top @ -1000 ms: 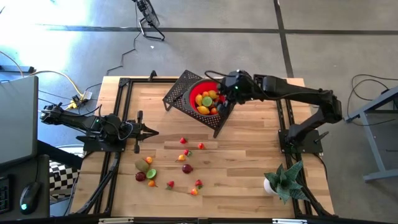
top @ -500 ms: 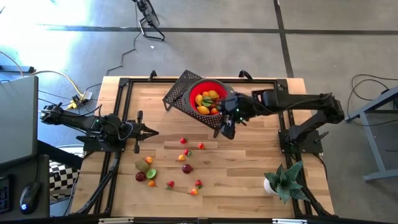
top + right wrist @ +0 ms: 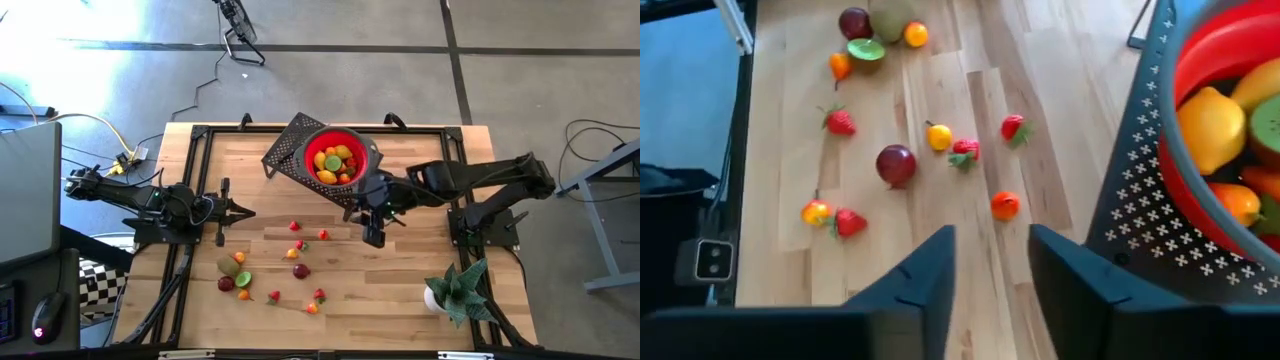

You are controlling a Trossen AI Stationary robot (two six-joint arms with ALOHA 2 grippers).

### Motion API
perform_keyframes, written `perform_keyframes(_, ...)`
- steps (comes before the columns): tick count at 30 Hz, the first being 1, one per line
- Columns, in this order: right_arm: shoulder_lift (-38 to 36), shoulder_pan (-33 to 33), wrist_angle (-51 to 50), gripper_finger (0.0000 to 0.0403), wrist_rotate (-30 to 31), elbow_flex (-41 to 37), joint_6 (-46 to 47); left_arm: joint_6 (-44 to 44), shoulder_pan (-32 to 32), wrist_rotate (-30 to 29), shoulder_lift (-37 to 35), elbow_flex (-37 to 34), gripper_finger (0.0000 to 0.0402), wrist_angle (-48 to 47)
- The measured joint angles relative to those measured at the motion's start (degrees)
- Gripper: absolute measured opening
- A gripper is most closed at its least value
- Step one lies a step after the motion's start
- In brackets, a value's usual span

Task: Pick & Place Fruit
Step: Put the pear into the strainer bowl on the shelf

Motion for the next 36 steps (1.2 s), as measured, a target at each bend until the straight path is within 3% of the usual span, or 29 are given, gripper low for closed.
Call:
perform_keyframes(6,0.9,2.3,1.0,0.0055,5.7,-0.8,-2.0,0.0,0.0,0.0,0.0,0.0,0.0012,0.0)
perform_keyframes(14,1.0,2.3,11.1,0.0006,3.3,-10.6,-2.8,0.0,0.0,0.0,0.0,0.0,0.0012,0.0)
perform_keyframes(25,1.1,2.3,31.7,0.0004,2.0,-25.7,2.2,0.9,0.0,0.0,0.0,0.0,0.0012,0.0)
perform_keyframes(36,1.1,2.3,50.1,0.0007,3.0,-34.8,3.3,1.5,0.0,0.0,0.0,0.0,0.0012,0.0)
